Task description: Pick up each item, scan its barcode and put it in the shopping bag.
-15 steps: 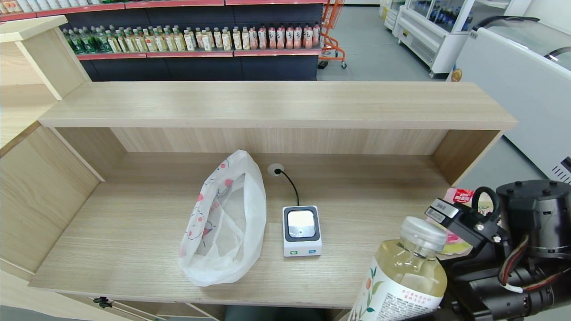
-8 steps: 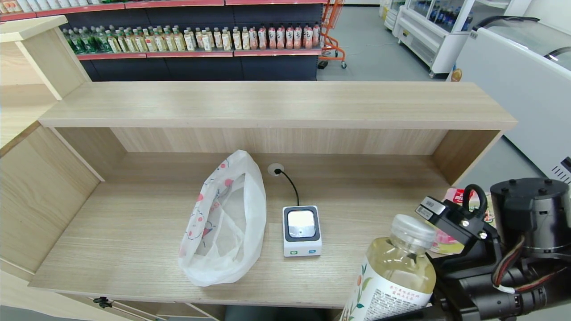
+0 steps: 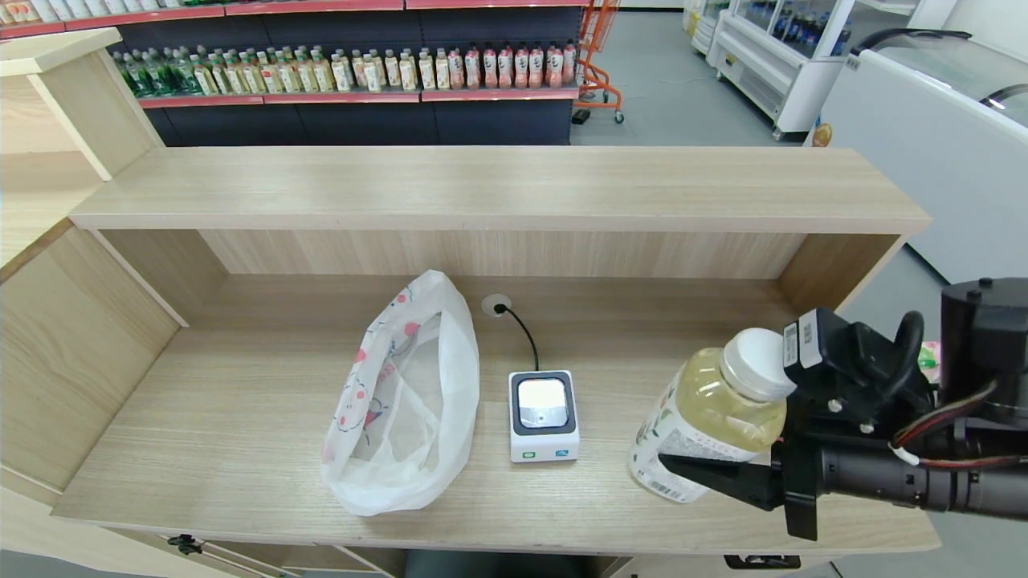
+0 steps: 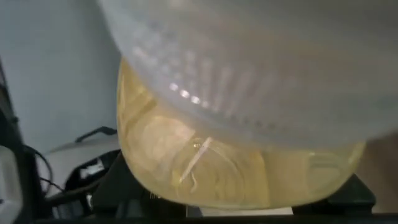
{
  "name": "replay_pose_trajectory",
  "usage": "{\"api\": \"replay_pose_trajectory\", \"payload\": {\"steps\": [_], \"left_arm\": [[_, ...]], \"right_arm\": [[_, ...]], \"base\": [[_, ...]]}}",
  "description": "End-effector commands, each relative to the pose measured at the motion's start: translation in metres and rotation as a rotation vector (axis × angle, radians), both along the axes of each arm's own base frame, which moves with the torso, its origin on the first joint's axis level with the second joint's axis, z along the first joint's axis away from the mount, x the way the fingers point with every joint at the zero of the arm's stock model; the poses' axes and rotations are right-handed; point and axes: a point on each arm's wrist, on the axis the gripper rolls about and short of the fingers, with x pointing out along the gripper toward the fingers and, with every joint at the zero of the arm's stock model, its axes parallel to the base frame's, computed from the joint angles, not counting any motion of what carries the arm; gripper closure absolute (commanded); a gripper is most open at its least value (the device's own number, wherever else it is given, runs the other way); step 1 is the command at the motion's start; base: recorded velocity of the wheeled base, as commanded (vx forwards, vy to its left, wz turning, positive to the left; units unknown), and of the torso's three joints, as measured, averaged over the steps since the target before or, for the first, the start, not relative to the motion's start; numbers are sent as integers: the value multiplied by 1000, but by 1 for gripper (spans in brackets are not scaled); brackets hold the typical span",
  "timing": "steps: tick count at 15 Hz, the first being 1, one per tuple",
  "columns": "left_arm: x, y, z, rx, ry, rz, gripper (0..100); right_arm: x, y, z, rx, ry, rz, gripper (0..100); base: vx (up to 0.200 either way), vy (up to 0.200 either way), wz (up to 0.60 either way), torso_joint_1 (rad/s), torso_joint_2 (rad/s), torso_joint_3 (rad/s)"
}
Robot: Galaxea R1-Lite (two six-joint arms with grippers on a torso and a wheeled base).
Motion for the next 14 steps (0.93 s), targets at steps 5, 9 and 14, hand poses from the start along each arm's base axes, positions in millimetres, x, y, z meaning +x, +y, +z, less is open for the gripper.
{"api": "replay_pose_trajectory", "payload": {"steps": [5,9,14], "left_arm": [[0,0,0,0,0,0,0],[0,0,0,1,0,0,0],[0,0,0,6,-1,0,0]], "right_arm": [[9,-8,0,-280,-425,-176,100],[2,-12,-17,-375,-627,-184,100],[-13,-21,-20,-373,-666,-235,100]], "base": [[0,0,0,0,0,0],[0,0,0,0,0,0],[0,0,0,0,0,0]]}}
